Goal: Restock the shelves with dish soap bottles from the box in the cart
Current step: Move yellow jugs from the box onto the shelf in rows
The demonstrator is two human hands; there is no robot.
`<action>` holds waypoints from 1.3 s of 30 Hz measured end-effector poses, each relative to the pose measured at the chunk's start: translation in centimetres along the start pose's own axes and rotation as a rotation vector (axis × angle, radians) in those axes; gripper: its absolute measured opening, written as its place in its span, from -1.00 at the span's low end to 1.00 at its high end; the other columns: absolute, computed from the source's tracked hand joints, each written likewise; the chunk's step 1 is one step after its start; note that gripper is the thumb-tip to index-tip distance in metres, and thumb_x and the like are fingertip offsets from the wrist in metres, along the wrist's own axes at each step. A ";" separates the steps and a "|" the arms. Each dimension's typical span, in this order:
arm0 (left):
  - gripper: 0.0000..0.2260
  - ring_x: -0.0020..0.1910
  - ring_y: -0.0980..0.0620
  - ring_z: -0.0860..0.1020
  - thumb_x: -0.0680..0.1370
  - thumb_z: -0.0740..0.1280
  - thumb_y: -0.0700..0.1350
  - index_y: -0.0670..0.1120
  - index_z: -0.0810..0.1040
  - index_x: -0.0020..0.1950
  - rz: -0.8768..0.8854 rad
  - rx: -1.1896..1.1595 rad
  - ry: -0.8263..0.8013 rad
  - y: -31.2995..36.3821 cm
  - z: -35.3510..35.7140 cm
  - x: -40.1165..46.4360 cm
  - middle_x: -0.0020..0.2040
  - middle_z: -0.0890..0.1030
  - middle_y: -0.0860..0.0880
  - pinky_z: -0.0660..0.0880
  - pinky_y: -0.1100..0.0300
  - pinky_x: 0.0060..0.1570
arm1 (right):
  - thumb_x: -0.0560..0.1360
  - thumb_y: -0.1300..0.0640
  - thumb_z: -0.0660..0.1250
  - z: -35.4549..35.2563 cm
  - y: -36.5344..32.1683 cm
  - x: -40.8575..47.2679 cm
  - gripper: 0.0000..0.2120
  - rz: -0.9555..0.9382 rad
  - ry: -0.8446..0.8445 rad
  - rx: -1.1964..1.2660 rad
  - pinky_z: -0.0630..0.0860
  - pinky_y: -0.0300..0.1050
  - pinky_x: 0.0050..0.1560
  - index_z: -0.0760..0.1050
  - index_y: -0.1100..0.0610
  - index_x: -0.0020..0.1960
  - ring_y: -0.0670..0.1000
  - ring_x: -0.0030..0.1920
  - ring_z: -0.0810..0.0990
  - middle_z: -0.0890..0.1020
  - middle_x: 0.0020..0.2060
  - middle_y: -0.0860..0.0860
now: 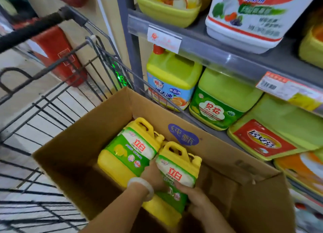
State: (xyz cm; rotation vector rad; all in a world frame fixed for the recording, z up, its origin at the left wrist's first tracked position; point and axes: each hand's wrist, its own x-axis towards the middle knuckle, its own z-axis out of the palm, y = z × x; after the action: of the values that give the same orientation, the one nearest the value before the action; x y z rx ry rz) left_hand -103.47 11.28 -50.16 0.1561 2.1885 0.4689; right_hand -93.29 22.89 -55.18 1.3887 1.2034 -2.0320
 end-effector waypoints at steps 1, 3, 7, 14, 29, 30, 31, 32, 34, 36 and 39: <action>-0.11 0.37 -0.07 0.38 0.33 0.55 -0.08 -0.16 0.06 0.48 -0.024 -0.080 -0.009 -0.3 0.3 0.0 0.36 0.38 -0.09 0.33 0.14 0.33 | 0.07 0.20 0.58 0.0 0.3 -0.4 -0.43 -0.010 0.016 0.013 0.60 0.00 -0.14 0.59 0.27 0.06 0.19 -0.09 0.67 0.69 -0.06 0.23; -0.19 0.31 -0.07 0.43 0.30 0.56 -0.14 -0.15 0.16 0.40 -0.041 -0.178 -0.007 -0.6 0.6 -0.4 0.29 0.45 -0.09 0.38 0.17 0.21 | -0.05 0.19 0.61 -0.3 0.4 -1.5 -0.32 -0.050 0.045 0.013 0.61 0.02 -0.13 0.59 0.29 0.06 0.19 -0.10 0.69 0.70 -0.10 0.22; -0.15 0.12 0.00 0.56 0.00 0.64 -0.05 -0.13 0.39 0.22 0.072 -0.366 0.019 -0.8 1.1 -2.6 0.08 0.60 0.03 0.51 0.12 0.12 | 0.06 0.33 0.63 -1.3 -0.6 -5.6 -0.34 -0.193 0.104 -0.008 0.57 -0.17 -0.36 0.48 0.28 0.12 0.05 -0.19 0.69 0.69 -0.12 0.12; -0.33 -0.04 0.05 0.53 0.13 0.64 -0.24 0.03 0.43 0.12 0.393 -0.423 0.134 6.5 -0.6 -11.5 -0.07 0.55 0.09 0.38 0.41 -0.19 | 0.19 0.47 0.54 -6.3 -4.7 -17.2 -0.31 -0.663 0.044 -0.005 0.58 -0.30 -0.17 0.42 0.09 0.22 -0.06 0.03 0.66 0.66 0.04 -0.03; -0.33 -0.20 0.10 0.64 -0.07 0.68 -0.17 -0.09 0.53 -0.02 0.911 -0.489 0.310 31.9 6.7 -27.3 -0.20 0.68 0.02 0.55 0.21 -0.25 | 0.03 0.05 0.65 -29.6 -10.9 -37.5 -0.27 -1.218 0.384 -0.159 0.57 -0.24 -0.02 0.37 -0.10 0.10 -0.18 0.02 0.61 0.61 0.05 -0.06; -0.31 -0.17 0.08 0.64 -0.09 0.67 -0.11 -0.09 0.54 -0.01 0.932 -0.484 0.317 33.3 7.2 -27.9 -0.16 0.68 0.01 0.54 0.19 -0.23 | 0.04 -0.01 0.64 -30.8 -11.4 -38.1 -0.26 -1.241 0.412 -0.173 0.58 -0.17 0.03 0.36 -0.12 0.12 -0.14 0.07 0.60 0.60 0.08 -0.04; -0.31 -0.15 0.07 0.65 -0.09 0.64 -0.08 -0.09 0.55 0.01 0.961 -0.477 0.323 34.7 7.7 -28.5 -0.14 0.68 0.00 0.55 0.19 -0.22 | 0.03 -0.04 0.62 -31.9 -11.9 -38.8 -0.24 -1.269 0.426 -0.176 0.57 -0.11 0.08 0.35 -0.12 0.15 -0.09 0.10 0.59 0.59 0.11 -0.01; -0.31 -0.13 0.07 0.65 -0.08 0.64 -0.10 -0.08 0.55 0.01 0.970 -0.475 0.326 35.9 8.0 -28.8 -0.12 0.69 -0.01 0.56 0.20 -0.21 | 0.04 -0.04 0.61 -32.9 -12.4 -39.1 -0.21 -1.282 0.446 -0.178 0.56 -0.07 0.12 0.34 -0.08 0.19 -0.07 0.13 0.58 0.58 0.14 0.01; -0.34 -0.10 0.06 0.64 -0.06 0.67 -0.16 -0.03 0.54 -0.01 1.003 -0.482 0.346 38.0 8.3 -29.1 -0.11 0.68 0.00 0.56 0.16 -0.17 | 0.04 -0.05 0.60 -34.3 -13.4 -39.3 -0.11 -1.292 0.482 -0.185 0.53 -0.01 0.19 0.30 -0.02 0.29 -0.06 0.18 0.55 0.55 0.18 0.02; -0.32 -0.08 0.06 0.63 -0.10 0.66 -0.07 0.05 0.51 -0.04 1.032 -0.488 0.377 39.7 8.5 -29.0 -0.08 0.66 0.00 0.56 0.11 -0.12 | 0.01 -0.13 0.58 -35.3 -14.2 -39.1 -0.04 -1.314 0.534 -0.196 0.50 0.06 0.24 0.30 0.04 0.33 -0.03 0.22 0.52 0.52 0.19 0.03; -0.30 -0.09 0.05 0.64 -0.14 0.59 0.02 0.01 0.52 -0.03 1.054 -0.485 0.398 41.8 8.3 -28.0 -0.09 0.67 -0.01 0.58 0.14 -0.15 | 0.00 -0.16 0.54 -36.2 -15.9 -39.3 0.01 -1.329 0.624 -0.252 0.41 -0.08 0.30 0.30 0.09 0.37 -0.07 0.22 0.42 0.42 0.18 0.05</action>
State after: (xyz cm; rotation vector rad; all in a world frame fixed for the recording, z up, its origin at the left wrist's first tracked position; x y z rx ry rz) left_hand -81.91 44.46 -17.91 1.0331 2.1313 1.7037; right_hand -68.01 56.01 -18.20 1.1971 3.1402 -1.9280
